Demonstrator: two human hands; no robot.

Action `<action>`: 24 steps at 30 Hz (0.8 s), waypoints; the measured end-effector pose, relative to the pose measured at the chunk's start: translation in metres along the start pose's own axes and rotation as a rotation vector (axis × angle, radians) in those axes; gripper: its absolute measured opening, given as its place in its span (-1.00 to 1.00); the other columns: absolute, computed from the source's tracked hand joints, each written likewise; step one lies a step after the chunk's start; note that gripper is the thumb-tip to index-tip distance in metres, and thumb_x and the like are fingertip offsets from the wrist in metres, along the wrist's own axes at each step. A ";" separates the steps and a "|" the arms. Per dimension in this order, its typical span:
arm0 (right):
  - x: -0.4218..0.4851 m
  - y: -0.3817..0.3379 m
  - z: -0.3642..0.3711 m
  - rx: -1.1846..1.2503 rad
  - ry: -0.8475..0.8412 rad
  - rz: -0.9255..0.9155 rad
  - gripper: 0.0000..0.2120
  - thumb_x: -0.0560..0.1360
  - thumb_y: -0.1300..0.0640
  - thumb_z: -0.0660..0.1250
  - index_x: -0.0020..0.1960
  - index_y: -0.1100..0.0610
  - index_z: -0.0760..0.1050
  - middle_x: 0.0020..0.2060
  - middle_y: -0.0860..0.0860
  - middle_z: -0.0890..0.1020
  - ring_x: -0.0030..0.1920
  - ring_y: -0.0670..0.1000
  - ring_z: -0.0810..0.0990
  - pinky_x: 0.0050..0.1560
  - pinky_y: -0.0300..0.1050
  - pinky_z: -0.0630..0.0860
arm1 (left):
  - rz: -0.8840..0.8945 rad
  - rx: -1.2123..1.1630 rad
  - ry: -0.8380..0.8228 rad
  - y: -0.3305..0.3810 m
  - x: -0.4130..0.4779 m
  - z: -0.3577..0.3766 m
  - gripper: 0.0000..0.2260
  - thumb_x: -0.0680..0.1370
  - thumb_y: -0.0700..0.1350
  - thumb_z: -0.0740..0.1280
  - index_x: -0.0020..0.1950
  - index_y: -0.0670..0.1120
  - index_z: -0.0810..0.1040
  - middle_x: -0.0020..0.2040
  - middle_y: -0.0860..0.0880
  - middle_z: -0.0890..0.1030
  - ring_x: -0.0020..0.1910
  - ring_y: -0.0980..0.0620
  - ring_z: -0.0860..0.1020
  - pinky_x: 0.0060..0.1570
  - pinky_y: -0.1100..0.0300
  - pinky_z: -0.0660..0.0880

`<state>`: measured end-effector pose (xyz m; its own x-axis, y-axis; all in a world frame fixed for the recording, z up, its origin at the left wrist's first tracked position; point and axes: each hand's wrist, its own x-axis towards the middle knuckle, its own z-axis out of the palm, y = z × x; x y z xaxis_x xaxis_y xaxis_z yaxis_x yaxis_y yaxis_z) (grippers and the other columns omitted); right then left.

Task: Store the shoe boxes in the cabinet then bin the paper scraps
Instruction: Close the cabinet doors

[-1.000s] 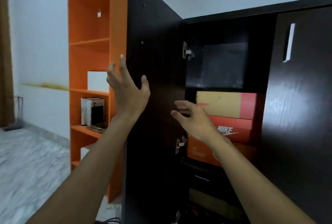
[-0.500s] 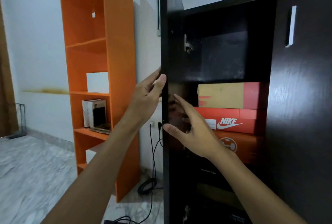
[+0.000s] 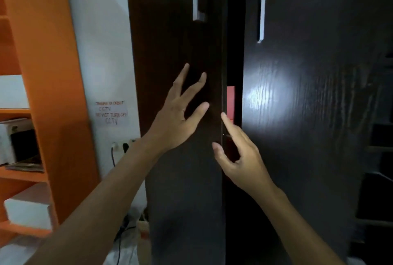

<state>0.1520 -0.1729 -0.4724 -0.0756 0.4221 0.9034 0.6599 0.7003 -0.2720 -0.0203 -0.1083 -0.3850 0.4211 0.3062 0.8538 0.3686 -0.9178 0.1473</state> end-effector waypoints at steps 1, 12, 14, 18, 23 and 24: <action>0.000 0.010 -0.003 -0.035 0.013 -0.001 -0.39 0.60 0.08 0.31 0.56 -0.04 0.12 0.36 -0.05 0.48 0.40 -0.16 0.42 0.39 -0.21 0.41 | 0.002 0.018 0.003 -0.003 0.003 0.010 -0.48 0.62 0.03 0.22 0.53 0.22 0.10 0.59 0.10 -0.14 0.57 0.12 -0.12 0.43 0.10 0.06; 0.013 0.078 -0.012 -0.495 0.151 0.120 -0.45 0.61 -0.04 0.30 0.55 -0.12 0.21 0.58 0.00 0.00 0.59 0.08 0.05 0.42 0.35 0.30 | -0.097 0.282 -0.078 -0.024 0.038 0.070 -0.39 0.61 0.07 0.20 0.57 0.17 -0.05 0.57 0.06 -0.31 0.53 0.04 -0.29 0.43 -0.20 0.23; 0.020 0.088 -0.013 -0.588 0.157 0.168 -0.40 0.59 0.01 0.35 0.57 -0.08 0.21 0.58 0.04 -0.01 0.59 0.14 0.04 0.43 0.37 0.26 | -0.122 0.328 -0.140 -0.032 0.044 0.078 -0.40 0.61 0.08 0.20 0.58 0.15 -0.02 0.57 0.03 -0.31 0.54 0.01 -0.29 0.46 -0.20 0.16; 0.036 0.106 -0.019 -0.719 0.070 0.378 -0.30 0.58 -0.07 0.33 0.61 -0.10 0.06 0.60 0.15 -0.11 0.60 0.20 -0.18 0.53 0.35 -0.01 | -0.167 0.406 -0.316 -0.052 0.052 0.092 -0.34 0.60 0.14 0.19 0.58 0.13 -0.12 0.53 0.01 -0.41 0.52 -0.06 -0.37 0.49 -0.23 -0.05; 0.039 0.109 -0.022 -0.820 0.000 0.398 -0.26 0.58 -0.18 0.26 0.62 -0.11 -0.04 0.60 0.14 -0.20 0.58 0.20 -0.28 0.51 0.30 -0.11 | -0.139 0.444 -0.298 -0.062 0.050 0.100 -0.26 0.57 0.17 0.22 0.56 0.16 -0.22 0.50 -0.01 -0.48 0.49 -0.07 -0.44 0.46 -0.16 -0.19; 0.039 0.108 -0.023 -0.815 -0.011 0.403 -0.26 0.58 -0.19 0.26 0.62 -0.12 -0.04 0.60 0.12 -0.21 0.58 0.18 -0.29 0.51 0.29 -0.11 | -0.141 0.445 -0.295 -0.062 0.050 0.101 -0.25 0.57 0.18 0.22 0.56 0.16 -0.22 0.50 -0.01 -0.49 0.49 -0.08 -0.44 0.46 -0.16 -0.19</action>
<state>0.2377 -0.0941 -0.4585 0.2707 0.5556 0.7862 0.9619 -0.1234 -0.2440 0.0619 -0.0108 -0.4017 0.5326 0.5351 0.6557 0.7263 -0.6868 -0.0295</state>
